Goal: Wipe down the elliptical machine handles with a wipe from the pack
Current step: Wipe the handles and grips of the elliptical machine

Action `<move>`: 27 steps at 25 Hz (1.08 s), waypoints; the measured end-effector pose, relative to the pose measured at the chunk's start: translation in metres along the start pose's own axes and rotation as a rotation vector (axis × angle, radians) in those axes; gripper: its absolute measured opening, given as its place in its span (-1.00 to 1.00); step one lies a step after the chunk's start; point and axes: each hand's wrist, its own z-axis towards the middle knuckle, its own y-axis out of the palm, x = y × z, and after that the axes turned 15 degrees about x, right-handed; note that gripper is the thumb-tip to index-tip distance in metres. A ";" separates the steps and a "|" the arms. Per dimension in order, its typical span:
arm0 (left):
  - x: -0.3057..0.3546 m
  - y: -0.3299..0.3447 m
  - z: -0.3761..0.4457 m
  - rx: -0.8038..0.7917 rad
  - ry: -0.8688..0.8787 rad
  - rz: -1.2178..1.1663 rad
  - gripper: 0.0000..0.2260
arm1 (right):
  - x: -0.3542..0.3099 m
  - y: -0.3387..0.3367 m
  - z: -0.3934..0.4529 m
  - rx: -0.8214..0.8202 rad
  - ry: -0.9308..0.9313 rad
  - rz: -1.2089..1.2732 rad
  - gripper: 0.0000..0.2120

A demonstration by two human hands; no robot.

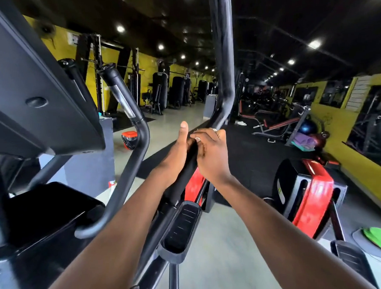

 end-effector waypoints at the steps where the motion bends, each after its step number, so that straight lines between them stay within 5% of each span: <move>1: -0.004 -0.005 -0.004 0.000 -0.009 0.015 -0.08 | -0.003 0.000 -0.006 0.004 0.013 0.008 -0.60; 5: -0.022 -0.026 -0.029 0.045 -0.076 0.096 -0.05 | -0.020 0.000 -0.046 -0.029 -0.052 0.049 -0.68; 10: -0.036 -0.033 -0.034 0.102 -0.103 0.160 -0.07 | 0.016 -0.013 -0.014 -0.182 -0.462 0.010 -0.77; 17: -0.021 -0.034 -0.054 0.164 -0.069 0.126 -0.09 | 0.001 0.000 -0.007 0.052 0.020 -0.063 -0.69; 22: -0.022 -0.036 -0.051 0.158 -0.040 0.065 -0.16 | -0.050 -0.007 -0.102 -0.072 -0.123 0.099 -0.76; 27: -0.019 -0.035 -0.058 0.212 -0.013 0.136 -0.12 | -0.025 -0.014 -0.070 -0.145 -0.338 -0.014 -0.71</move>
